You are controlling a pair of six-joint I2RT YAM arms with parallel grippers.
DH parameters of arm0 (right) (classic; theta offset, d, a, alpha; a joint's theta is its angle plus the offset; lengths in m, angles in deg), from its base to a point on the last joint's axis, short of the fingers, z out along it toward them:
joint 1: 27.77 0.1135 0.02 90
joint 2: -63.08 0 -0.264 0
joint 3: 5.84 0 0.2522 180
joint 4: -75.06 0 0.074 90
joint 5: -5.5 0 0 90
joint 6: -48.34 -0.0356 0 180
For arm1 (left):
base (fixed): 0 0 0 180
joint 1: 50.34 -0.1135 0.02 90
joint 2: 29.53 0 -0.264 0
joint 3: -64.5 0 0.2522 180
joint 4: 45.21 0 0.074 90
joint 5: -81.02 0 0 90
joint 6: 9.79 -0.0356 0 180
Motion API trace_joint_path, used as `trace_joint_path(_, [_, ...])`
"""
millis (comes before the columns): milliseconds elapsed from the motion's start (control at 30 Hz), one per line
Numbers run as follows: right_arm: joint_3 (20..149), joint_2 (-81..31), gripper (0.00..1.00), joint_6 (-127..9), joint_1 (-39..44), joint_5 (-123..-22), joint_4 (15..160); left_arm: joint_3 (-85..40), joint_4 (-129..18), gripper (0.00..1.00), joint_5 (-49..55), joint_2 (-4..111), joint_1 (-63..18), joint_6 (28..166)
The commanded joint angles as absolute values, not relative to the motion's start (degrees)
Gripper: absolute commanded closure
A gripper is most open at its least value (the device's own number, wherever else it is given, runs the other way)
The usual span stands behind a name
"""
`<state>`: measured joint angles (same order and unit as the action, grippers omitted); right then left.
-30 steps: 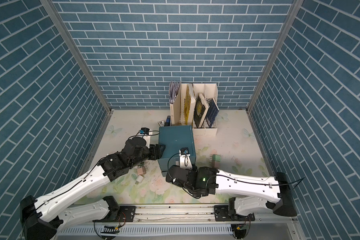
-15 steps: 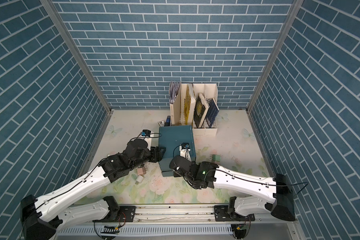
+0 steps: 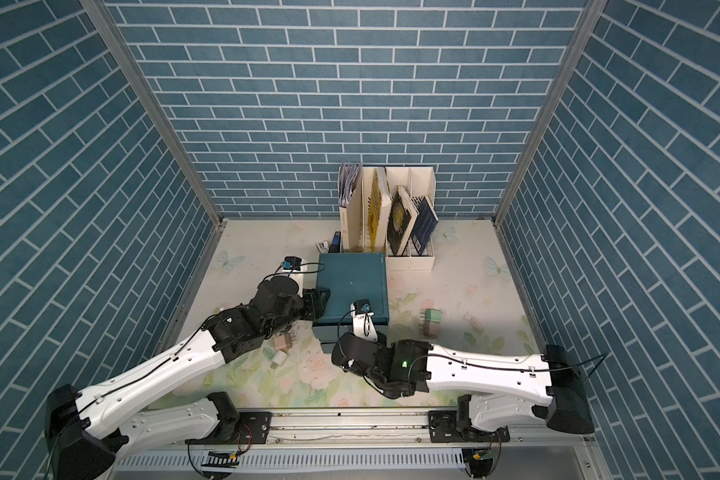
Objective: Place the plugs into the drawer by color
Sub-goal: Open the drawer in the storage box.
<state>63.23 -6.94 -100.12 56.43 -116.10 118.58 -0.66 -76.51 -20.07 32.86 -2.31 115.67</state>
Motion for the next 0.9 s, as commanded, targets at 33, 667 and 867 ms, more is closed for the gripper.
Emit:
trace_joint_path(33, [60.29, -4.57, 1.00, -103.44, 60.10, -118.02, 121.37, 1.08, -79.19, 0.44, -21.89, 34.85, -2.09, 115.82])
trace_joint_path(667, [59.01, -2.41, 1.00, -108.70, 69.51, -124.32, 125.34, 1.78, -78.76, 0.46, -22.91, 35.59, -2.09, 117.58])
trace_joint_path(867, [63.39, -4.23, 0.67, -107.06, 70.61, -125.41, 129.00, 1.45, -78.83, 0.40, -22.56, 34.58, -2.09, 117.69])
